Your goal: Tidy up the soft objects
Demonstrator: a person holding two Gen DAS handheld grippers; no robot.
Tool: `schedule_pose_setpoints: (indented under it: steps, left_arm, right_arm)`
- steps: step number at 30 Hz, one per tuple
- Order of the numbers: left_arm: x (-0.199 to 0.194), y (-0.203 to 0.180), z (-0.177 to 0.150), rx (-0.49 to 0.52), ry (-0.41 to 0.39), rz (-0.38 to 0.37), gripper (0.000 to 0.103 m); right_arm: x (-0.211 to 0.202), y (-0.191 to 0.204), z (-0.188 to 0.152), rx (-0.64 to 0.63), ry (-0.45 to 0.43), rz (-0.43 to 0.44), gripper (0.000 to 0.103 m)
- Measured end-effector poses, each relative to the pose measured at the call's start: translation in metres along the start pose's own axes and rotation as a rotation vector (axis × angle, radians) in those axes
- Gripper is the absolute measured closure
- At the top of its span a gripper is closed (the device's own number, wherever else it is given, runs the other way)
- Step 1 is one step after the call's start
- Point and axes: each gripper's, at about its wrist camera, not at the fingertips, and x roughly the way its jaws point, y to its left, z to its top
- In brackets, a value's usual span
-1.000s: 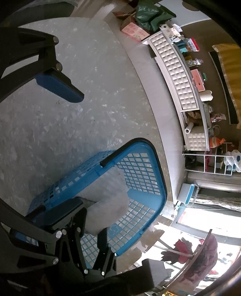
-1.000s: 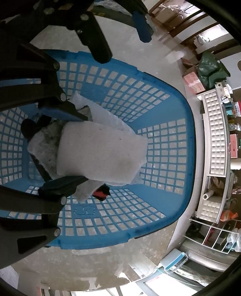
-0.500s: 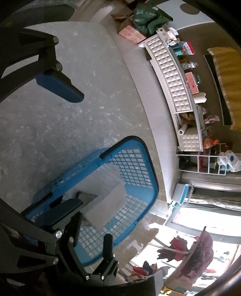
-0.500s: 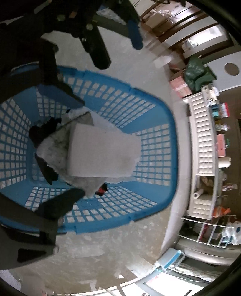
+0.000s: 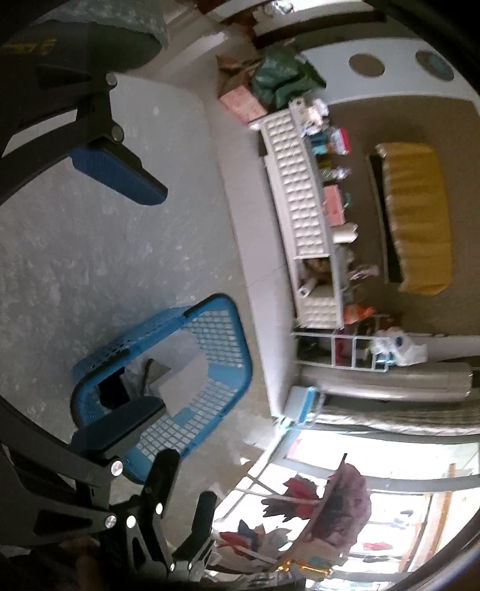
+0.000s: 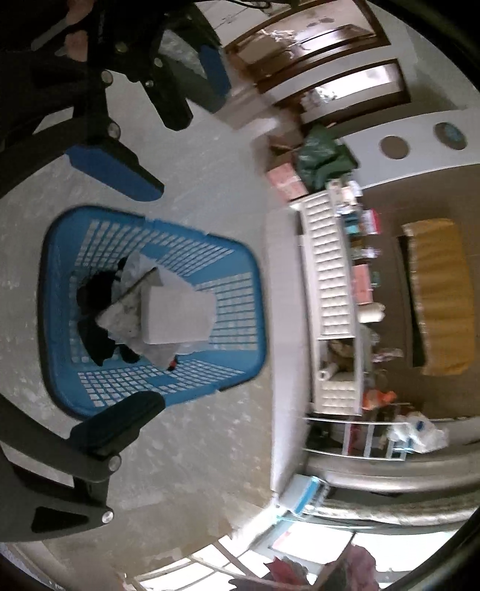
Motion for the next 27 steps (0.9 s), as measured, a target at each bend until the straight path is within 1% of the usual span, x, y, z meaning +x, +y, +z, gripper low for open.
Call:
schedule_pose_setpoints:
  steps: [5,7,11,14,17,19,22,27]
  left_arm:
    - [-0.043,0.0,-0.006,-0.023,-0.07,0.004,0.0]
    - [-0.061,0.0,-0.01,-0.026,-0.098,0.012,0.0]
    - [-0.085,0.001,-0.016,-0.049,-0.132,0.024,0.0]
    - [-0.096,0.003,-0.022,-0.072,-0.122,0.037,0.0]
    - [-0.107,0.004,-0.029,-0.092,-0.137,0.016,0.0]
    - [-0.114,0.003,-0.033,-0.088,-0.147,0.017,0.0]
    - [-0.118,0.001,-0.036,-0.085,-0.153,0.032,0.0]
    - [-0.121,0.001,-0.041,-0.093,-0.152,0.025,0.0]
  right_arm:
    - [-0.027,0.018,0.001,-0.017,-0.094,-0.036,0.0]
    - [-0.031,0.025,0.001,-0.013,-0.108,-0.039,0.0]
    - [-0.042,0.039,-0.002,-0.024,-0.136,-0.044,0.0]
    - [-0.046,0.048,-0.01,-0.036,-0.143,-0.036,0.0]
    - [-0.046,0.053,-0.015,-0.048,-0.149,-0.034,0.0]
    - [-0.047,0.052,-0.016,-0.051,-0.155,-0.028,0.0]
    - [-0.045,0.049,-0.015,-0.051,-0.157,-0.02,0.0]
    - [-0.046,0.051,-0.017,-0.065,-0.157,-0.016,0.0]
